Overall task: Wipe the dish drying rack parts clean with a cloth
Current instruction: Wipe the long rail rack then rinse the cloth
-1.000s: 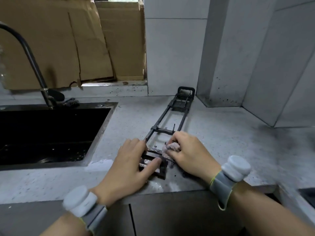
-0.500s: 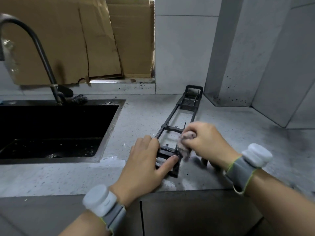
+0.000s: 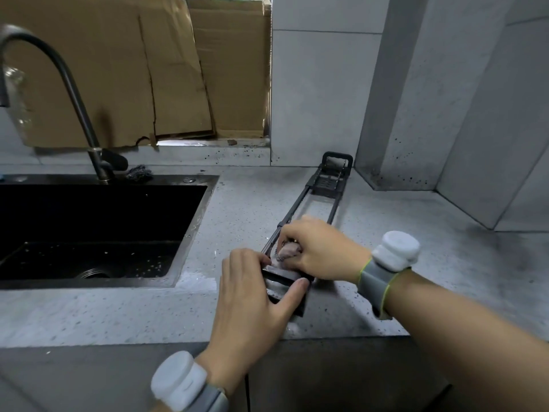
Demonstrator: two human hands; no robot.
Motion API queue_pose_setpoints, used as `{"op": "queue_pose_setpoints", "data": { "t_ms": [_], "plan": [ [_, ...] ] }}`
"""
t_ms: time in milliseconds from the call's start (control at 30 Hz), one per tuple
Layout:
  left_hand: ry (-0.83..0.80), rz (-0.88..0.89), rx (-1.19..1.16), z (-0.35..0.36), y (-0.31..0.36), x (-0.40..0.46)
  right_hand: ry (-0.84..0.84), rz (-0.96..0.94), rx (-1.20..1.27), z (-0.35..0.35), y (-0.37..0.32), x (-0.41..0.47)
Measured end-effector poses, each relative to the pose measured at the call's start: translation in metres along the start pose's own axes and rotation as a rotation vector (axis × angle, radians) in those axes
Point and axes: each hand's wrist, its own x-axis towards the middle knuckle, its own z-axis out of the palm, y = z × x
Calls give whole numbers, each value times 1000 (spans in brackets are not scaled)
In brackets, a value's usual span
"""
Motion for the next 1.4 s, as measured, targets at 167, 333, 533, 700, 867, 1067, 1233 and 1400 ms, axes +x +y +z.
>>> {"op": "queue_pose_setpoints", "data": {
  "t_ms": [167, 333, 533, 700, 867, 1067, 1233, 1400],
  "plan": [
    [12, -36, 1, 2, 8, -3, 16, 148, -3, 7, 3, 9],
    [40, -63, -1, 1, 14, -5, 35, 223, -13, -6, -4, 16],
    [124, -86, -76, 5, 19, -5, 34, 196, 48, 12, -23, 11],
    [88, -98, -60, 1, 19, -7, -13, 256, -29, 0, -2, 24],
    [83, -112, -64, 1, 20, -7, -25, 264, 210, -23, 10, 16],
    [90, -112, -70, 1, 19, -8, -137, 158, -163, -4, 2, 23],
    [68, -146, -74, -1, 21, -11, 27, 174, 97, -29, -8, 44],
    [110, -157, -63, 2, 21, -13, -230, -10, 26, -7, -32, 48]
  ]
}}
